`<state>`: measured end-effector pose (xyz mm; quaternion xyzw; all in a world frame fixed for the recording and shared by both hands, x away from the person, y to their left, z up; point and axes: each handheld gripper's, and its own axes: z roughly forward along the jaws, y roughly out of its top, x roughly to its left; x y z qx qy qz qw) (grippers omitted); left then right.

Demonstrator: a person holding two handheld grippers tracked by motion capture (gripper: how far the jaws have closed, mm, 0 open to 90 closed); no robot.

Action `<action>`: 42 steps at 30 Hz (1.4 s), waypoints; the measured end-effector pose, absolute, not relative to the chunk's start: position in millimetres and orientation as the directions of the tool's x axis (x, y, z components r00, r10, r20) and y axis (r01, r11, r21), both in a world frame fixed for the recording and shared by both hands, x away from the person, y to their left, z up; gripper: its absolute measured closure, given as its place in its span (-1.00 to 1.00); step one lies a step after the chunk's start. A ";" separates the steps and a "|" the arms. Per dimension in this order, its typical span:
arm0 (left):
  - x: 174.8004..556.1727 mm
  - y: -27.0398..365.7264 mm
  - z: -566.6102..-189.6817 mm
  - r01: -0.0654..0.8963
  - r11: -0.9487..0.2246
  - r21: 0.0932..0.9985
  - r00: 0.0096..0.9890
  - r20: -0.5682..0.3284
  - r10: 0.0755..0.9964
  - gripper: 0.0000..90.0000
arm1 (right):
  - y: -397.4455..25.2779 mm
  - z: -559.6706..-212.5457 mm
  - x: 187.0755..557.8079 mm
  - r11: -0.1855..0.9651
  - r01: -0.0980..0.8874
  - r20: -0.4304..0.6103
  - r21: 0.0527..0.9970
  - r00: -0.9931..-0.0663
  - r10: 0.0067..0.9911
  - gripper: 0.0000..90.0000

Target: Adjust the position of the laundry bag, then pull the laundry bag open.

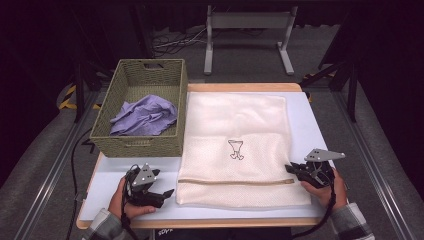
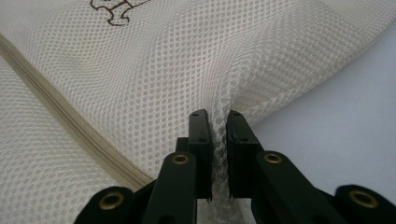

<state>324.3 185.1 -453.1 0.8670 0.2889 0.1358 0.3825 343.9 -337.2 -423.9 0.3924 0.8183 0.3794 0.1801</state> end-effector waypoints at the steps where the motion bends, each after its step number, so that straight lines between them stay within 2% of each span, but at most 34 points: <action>1: 324.3 184.9 -453.1 0.396 -0.540 0.742 0.797 0.014 0.604 -0.62 | -337.2 -423.4 343.7 0.403 0.504 0.003 0.764 -0.627 0.779 0.83; 21: 322.3 181.6 -451.8 0.383 -0.550 0.742 0.805 0.024 0.593 -0.56 | -334.9 -417.2 341.5 0.386 0.486 0.023 0.784 -0.644 0.765 0.83; 28: 321.1 171.0 -444.8 0.345 -0.560 0.753 0.831 0.032 0.555 -0.34 | -334.5 -414.8 338.3 0.373 0.477 0.037 0.795 -0.653 0.756 0.83; 33: 320.3 163.5 -440.7 0.320 -0.571 0.756 0.845 0.045 0.533 -0.29 | -334.3 -413.7 337.8 0.369 0.473 0.041 0.800 -0.657 0.753 0.83; 35: 320.6 160.5 -438.0 0.298 -0.581 0.757 0.863 0.046 0.504 -0.11 | -333.6 -412.0 337.6 0.365 0.467 0.045 0.805 -0.661 0.749 0.83; 37: 321.1 157.2 -435.0 0.290 -0.581 0.760 0.870 0.044 0.491 -0.04 | -333.0 -411.7 337.1 0.366 0.465 0.044 0.806 -0.663 0.747 0.83; 38: 321.1 155.0 -433.6 0.277 -0.585 0.762 0.875 0.051 0.481 0.07 | -332.6 -411.5 336.9 0.367 0.464 0.042 0.806 -0.663 0.747 0.82; 42: 320.0 145.3 -429.4 0.246 -0.599 0.762 0.890 0.067 0.450 0.17 | -331.5 -410.8 336.0 0.366 0.464 0.044 0.806 -0.665 0.746 0.82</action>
